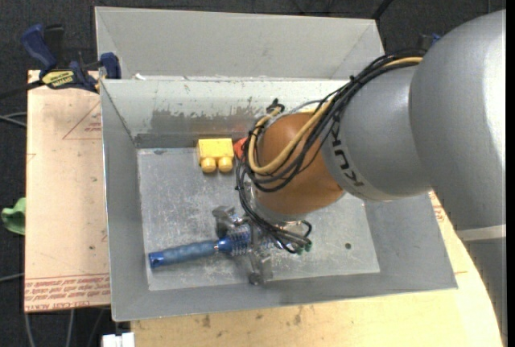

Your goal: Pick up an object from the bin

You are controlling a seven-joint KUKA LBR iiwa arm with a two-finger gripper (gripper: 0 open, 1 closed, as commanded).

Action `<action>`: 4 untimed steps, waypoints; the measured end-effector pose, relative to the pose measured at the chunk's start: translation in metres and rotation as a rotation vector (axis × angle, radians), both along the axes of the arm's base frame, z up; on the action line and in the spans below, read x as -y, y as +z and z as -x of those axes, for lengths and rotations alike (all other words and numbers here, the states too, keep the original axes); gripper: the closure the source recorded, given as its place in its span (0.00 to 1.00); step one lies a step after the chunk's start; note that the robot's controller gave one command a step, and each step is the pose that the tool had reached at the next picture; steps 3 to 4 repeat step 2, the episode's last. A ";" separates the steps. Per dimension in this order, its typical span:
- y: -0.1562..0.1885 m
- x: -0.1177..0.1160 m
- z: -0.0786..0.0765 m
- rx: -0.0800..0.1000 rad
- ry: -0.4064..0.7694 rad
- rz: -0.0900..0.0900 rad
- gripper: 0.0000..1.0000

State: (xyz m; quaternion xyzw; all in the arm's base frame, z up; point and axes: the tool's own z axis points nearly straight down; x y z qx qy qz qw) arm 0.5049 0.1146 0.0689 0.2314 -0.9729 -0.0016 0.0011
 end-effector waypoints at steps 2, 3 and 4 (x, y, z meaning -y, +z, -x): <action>0.165 -0.003 -0.009 0.013 -0.007 0.000 1.00; 0.165 -0.003 -0.009 0.013 -0.007 0.000 1.00; 0.165 -0.003 -0.009 0.013 -0.007 0.000 1.00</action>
Offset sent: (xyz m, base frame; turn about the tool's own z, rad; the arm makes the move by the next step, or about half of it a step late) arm 0.0000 0.0000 0.0000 0.0000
